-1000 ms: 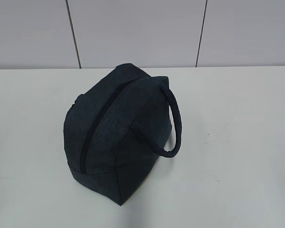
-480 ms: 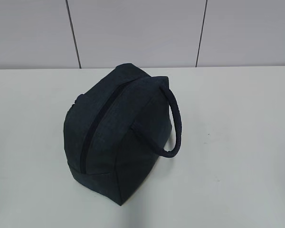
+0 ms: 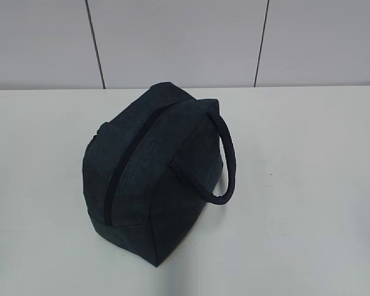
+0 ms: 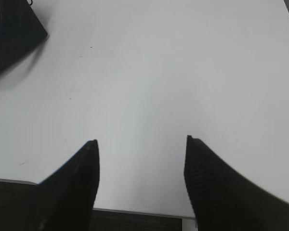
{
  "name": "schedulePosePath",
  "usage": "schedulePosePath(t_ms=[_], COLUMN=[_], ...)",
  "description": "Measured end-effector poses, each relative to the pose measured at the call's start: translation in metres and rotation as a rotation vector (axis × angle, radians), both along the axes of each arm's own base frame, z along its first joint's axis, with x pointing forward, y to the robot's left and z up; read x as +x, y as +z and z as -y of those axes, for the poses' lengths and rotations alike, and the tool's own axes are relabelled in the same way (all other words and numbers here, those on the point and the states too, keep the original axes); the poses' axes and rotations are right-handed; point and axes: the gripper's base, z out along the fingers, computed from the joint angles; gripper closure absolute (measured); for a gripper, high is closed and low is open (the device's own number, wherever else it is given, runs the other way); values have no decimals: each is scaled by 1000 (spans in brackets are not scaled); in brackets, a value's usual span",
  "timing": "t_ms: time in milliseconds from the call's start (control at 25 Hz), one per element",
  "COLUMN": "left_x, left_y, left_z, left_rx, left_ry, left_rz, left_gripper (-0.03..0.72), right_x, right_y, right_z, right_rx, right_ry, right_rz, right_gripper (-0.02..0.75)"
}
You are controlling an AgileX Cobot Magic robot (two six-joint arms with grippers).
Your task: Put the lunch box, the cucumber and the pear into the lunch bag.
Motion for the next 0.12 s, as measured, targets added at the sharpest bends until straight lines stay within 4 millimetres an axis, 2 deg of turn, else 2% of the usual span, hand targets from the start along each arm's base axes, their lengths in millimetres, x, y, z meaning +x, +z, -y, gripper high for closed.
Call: schedulePosePath(t_ms=[120], left_x=[0], left_y=[0], left_z=[0], left_rx=[0], left_ry=[0], left_rz=[0], left_gripper=[412], right_x=[0], right_y=[0], right_z=[0], right_rx=[0], right_ry=[0], right_rz=[0], right_gripper=[293])
